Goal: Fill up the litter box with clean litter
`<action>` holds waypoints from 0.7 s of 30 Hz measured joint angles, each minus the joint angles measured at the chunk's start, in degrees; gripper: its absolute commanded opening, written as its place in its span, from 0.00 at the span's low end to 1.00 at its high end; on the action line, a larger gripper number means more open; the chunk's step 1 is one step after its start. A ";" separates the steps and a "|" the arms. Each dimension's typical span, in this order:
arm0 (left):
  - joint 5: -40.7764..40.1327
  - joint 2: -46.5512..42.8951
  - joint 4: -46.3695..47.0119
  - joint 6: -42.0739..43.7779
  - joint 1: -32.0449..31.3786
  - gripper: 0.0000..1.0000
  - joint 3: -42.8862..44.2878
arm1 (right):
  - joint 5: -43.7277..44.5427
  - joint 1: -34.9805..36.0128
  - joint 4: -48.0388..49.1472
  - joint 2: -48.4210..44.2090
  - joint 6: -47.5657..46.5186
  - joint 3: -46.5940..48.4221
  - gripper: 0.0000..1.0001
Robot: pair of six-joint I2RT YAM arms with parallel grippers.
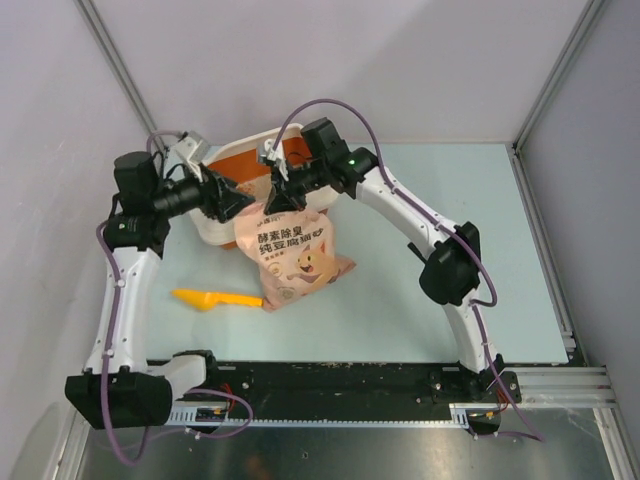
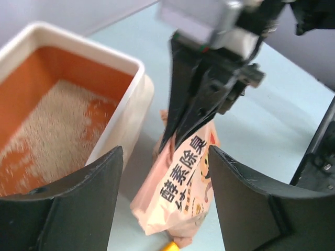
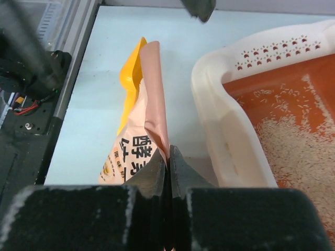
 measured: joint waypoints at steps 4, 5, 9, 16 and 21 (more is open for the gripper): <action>-1.55 -0.42 -2.01 6.69 -6.19 0.71 3.04 | 1.81 0.35 -0.66 -1.51 -1.20 0.33 0.00; -1.99 -0.15 -2.91 8.02 -7.34 0.71 3.15 | 2.16 0.39 -0.68 -1.62 -1.20 0.33 0.00; -4.00 1.57 -6.93 13.07 -10.38 0.70 3.19 | 3.34 0.55 -0.48 -1.64 -0.98 0.35 0.00; -8.98 1.84 -10.84 23.26 -11.87 0.68 3.17 | 4.59 1.60 -2.67 -2.54 -4.20 0.98 0.00; -11.76 1.86 -12.74 29.59 -12.44 0.60 2.51 | 4.74 2.01 -5.55 -3.87 -6.97 0.98 0.00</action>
